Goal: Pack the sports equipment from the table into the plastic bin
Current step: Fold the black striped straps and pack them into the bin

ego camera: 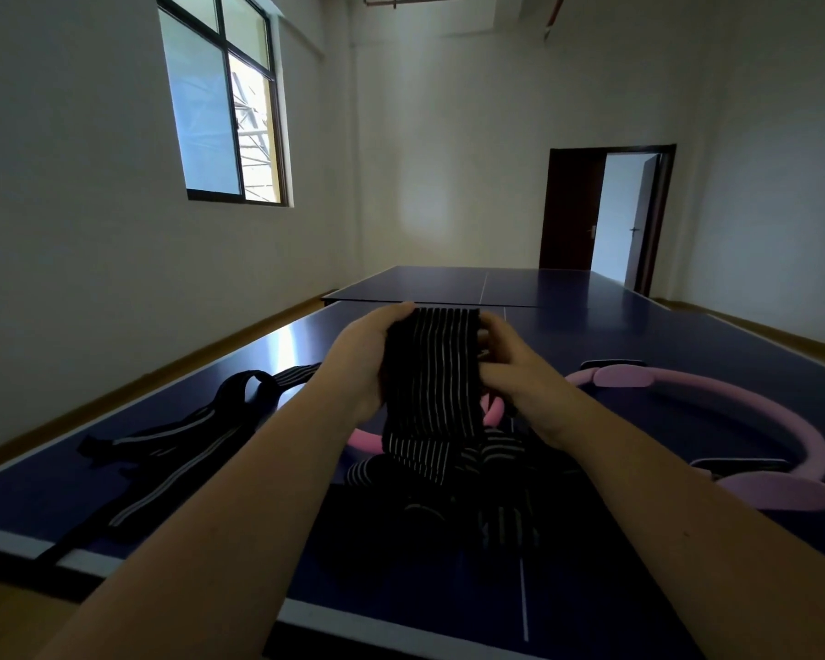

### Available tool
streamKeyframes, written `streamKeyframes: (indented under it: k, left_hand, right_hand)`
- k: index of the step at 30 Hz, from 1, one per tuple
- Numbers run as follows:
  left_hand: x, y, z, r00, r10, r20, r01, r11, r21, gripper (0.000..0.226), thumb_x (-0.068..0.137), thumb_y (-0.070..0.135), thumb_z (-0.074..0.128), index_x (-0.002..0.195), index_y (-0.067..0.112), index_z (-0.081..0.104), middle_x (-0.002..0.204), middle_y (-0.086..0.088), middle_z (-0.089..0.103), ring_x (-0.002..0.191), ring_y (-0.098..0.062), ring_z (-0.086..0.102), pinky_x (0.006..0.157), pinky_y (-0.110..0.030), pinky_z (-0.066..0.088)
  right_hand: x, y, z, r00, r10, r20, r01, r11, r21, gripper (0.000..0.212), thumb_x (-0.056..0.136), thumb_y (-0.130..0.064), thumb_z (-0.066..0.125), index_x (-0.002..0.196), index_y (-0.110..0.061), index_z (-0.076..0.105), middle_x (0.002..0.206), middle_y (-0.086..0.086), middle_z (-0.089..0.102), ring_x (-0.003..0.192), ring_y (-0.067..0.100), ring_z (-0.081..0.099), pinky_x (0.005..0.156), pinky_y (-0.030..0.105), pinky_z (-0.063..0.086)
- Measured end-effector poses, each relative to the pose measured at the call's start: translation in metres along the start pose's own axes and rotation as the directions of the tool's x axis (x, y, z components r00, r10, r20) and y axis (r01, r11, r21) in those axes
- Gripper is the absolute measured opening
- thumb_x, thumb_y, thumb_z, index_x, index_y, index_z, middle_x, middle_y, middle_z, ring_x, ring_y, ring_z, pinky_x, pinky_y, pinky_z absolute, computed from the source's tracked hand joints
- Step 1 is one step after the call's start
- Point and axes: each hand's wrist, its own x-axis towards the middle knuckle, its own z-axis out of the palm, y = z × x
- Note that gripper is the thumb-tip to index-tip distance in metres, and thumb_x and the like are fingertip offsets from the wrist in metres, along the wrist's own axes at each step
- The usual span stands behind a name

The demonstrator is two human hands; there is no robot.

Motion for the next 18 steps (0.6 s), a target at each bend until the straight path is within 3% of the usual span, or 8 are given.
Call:
streamKeyframes:
  k: [3, 5, 6, 8, 10, 13, 16, 18]
  left_hand:
    - [0.007, -0.003, -0.004, 0.997, 0.01, -0.082, -0.005, 0.998, 0.062, 0.039, 0.099, 0.038, 0.053, 0.12, 0.008, 0.069, 0.107, -0.009, 0.075, 0.09, -0.022, 0.073, 0.07, -0.03, 0.057]
    - [0.009, -0.009, -0.005, 0.985, 0.043, -0.165, -0.01, 0.981, 0.195, 0.039, 0.099, 0.044, 0.051, 0.11, 0.012, 0.071, 0.086, -0.001, 0.077, 0.073, -0.012, 0.073, 0.061, -0.022, 0.053]
    - [0.011, -0.013, -0.006, 0.977, 0.071, -0.199, -0.016, 0.965, 0.262, 0.041, 0.099, 0.047, 0.048, 0.106, 0.013, 0.07, 0.076, 0.002, 0.074, 0.063, -0.01, 0.07, 0.059, -0.021, 0.051]
    - [0.015, -0.019, -0.009, 0.983, 0.055, -0.175, -0.001, 0.955, 0.296, 0.056, 0.1, 0.058, 0.038, 0.099, 0.013, 0.07, 0.07, 0.002, 0.071, 0.061, -0.011, 0.065, 0.064, -0.025, 0.052]
    - [0.016, -0.024, -0.012, 0.997, -0.053, -0.048, 0.062, 0.975, 0.215, 0.07, 0.099, 0.064, 0.029, 0.095, 0.008, 0.072, 0.078, -0.005, 0.073, 0.074, -0.019, 0.066, 0.08, -0.034, 0.053]
    - [0.011, -0.028, -0.01, 0.986, -0.136, 0.098, 0.118, 0.978, 0.173, 0.045, 0.099, 0.039, 0.046, 0.101, 0.002, 0.071, 0.089, -0.01, 0.072, 0.077, -0.02, 0.068, 0.07, -0.031, 0.055]
    - [0.017, -0.034, -0.011, 0.995, -0.036, 0.097, 0.016, 0.979, 0.201, 0.026, 0.093, -0.002, 0.054, 0.115, 0.0, 0.069, 0.107, -0.017, 0.072, 0.093, -0.026, 0.071, 0.075, -0.031, 0.06]
    - [0.022, -0.036, -0.014, 0.997, -0.009, 0.082, -0.013, 0.964, 0.267, 0.031, 0.092, -0.008, 0.056, 0.117, 0.004, 0.068, 0.11, -0.016, 0.071, 0.096, -0.025, 0.072, 0.082, -0.032, 0.06]
  right_hand:
    - [0.0, 0.001, -0.003, 0.995, -0.069, -0.078, 0.072, 0.997, 0.032, 0.029, 0.093, -0.017, 0.065, 0.117, -0.032, 0.059, 0.1, 0.006, 0.062, 0.087, 0.016, 0.06, 0.079, 0.026, 0.05]
    - [-0.002, -0.002, 0.001, 0.979, -0.107, -0.173, 0.106, 0.994, -0.016, 0.01, 0.098, -0.015, 0.058, 0.097, -0.021, 0.066, 0.086, 0.001, 0.064, 0.078, 0.01, 0.06, 0.074, 0.022, 0.05]
    - [-0.001, 0.0, 0.002, 0.968, -0.102, -0.231, 0.101, 0.995, -0.017, 0.016, 0.099, -0.015, 0.056, 0.087, -0.014, 0.067, 0.08, 0.0, 0.064, 0.075, 0.008, 0.059, 0.072, 0.022, 0.051]
    - [0.005, 0.008, 0.004, 0.938, 0.02, -0.347, 0.019, 0.994, 0.107, 0.024, 0.099, -0.018, 0.056, 0.087, -0.001, 0.068, 0.079, 0.005, 0.067, 0.073, 0.015, 0.062, 0.073, 0.033, 0.053]
    - [0.01, 0.012, 0.001, 0.876, 0.245, -0.416, -0.102, 0.936, 0.337, 0.03, 0.094, -0.022, 0.059, 0.098, 0.006, 0.069, 0.079, 0.01, 0.07, 0.067, 0.022, 0.066, 0.065, 0.037, 0.054]
    - [0.007, 0.018, 0.001, 0.792, 0.54, -0.284, -0.331, 0.771, 0.544, 0.025, 0.093, -0.023, 0.062, 0.105, -0.003, 0.07, 0.092, 0.013, 0.074, 0.076, 0.028, 0.07, 0.063, 0.036, 0.057]
    - [0.007, 0.025, 0.004, 0.772, 0.582, -0.257, -0.423, 0.771, 0.476, 0.026, 0.093, -0.03, 0.063, 0.105, -0.007, 0.07, 0.085, 0.01, 0.072, 0.063, 0.024, 0.066, 0.057, 0.033, 0.054]
    - [0.008, 0.026, 0.006, 0.787, 0.554, -0.272, -0.393, 0.79, 0.47, 0.033, 0.092, -0.039, 0.065, 0.107, -0.01, 0.07, 0.09, 0.01, 0.074, 0.071, 0.026, 0.071, 0.059, 0.036, 0.058]
